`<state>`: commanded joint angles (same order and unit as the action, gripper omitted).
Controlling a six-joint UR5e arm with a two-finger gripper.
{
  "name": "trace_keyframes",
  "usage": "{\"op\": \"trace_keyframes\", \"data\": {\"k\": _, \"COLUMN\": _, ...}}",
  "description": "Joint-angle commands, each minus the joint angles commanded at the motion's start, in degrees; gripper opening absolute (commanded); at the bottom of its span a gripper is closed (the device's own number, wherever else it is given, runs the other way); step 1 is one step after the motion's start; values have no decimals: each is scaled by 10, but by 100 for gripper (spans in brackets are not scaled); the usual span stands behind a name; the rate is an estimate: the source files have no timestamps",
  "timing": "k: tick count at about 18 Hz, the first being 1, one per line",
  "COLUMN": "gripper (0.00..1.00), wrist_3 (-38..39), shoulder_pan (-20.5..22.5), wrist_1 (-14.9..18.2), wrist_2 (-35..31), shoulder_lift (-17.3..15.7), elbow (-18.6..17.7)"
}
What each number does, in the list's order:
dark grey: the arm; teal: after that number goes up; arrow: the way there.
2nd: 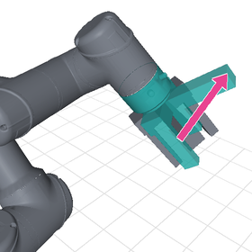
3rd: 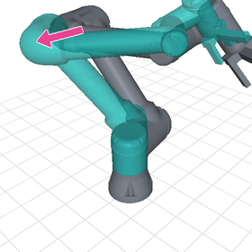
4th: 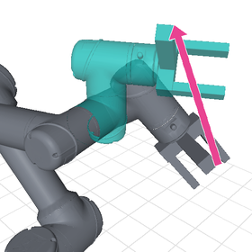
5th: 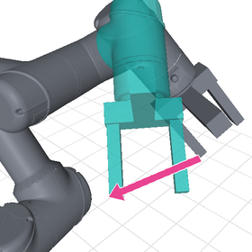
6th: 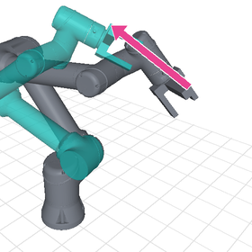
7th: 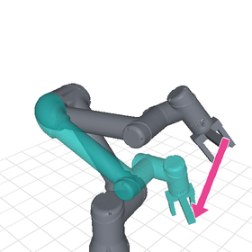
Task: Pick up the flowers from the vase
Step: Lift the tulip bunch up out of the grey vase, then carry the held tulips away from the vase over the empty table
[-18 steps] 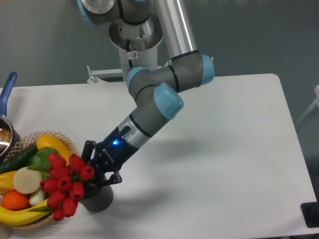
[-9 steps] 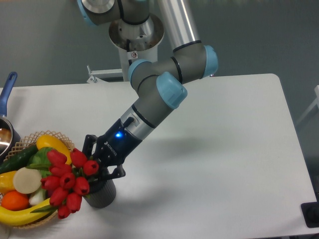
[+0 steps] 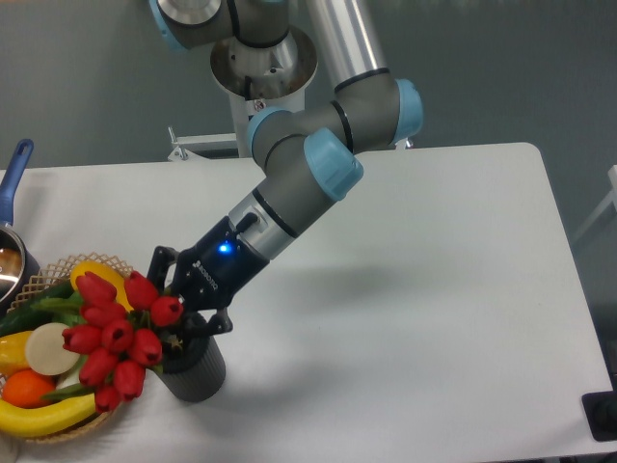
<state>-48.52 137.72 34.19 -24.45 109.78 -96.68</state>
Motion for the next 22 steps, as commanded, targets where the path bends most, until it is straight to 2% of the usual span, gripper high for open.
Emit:
{"op": "trace_keyframes", "data": {"k": 3, "gripper": 0, "wrist_3": 0, "shoulder_pan": 14, "wrist_1": -1, "wrist_2": 12, "shoulder_lift": -11, "elbow": 5}}
{"op": "trace_keyframes", "data": {"k": 10, "gripper": 0, "wrist_3": 28, "shoulder_pan": 34, "wrist_1": -1, "wrist_2": 19, "shoulder_lift": -10, "elbow": 66}}
{"op": "trace_keyframes", "data": {"k": 18, "gripper": 0, "wrist_3": 71, "shoulder_pan": 69, "wrist_1": 0, "wrist_2": 71, "shoulder_lift": -20, "elbow": 76}}
{"op": "trace_keyframes", "data": {"k": 22, "gripper": 0, "wrist_3": 93, "shoulder_pan": 91, "wrist_1": 0, "wrist_2": 75, "shoulder_lift": -21, "elbow": 90}}
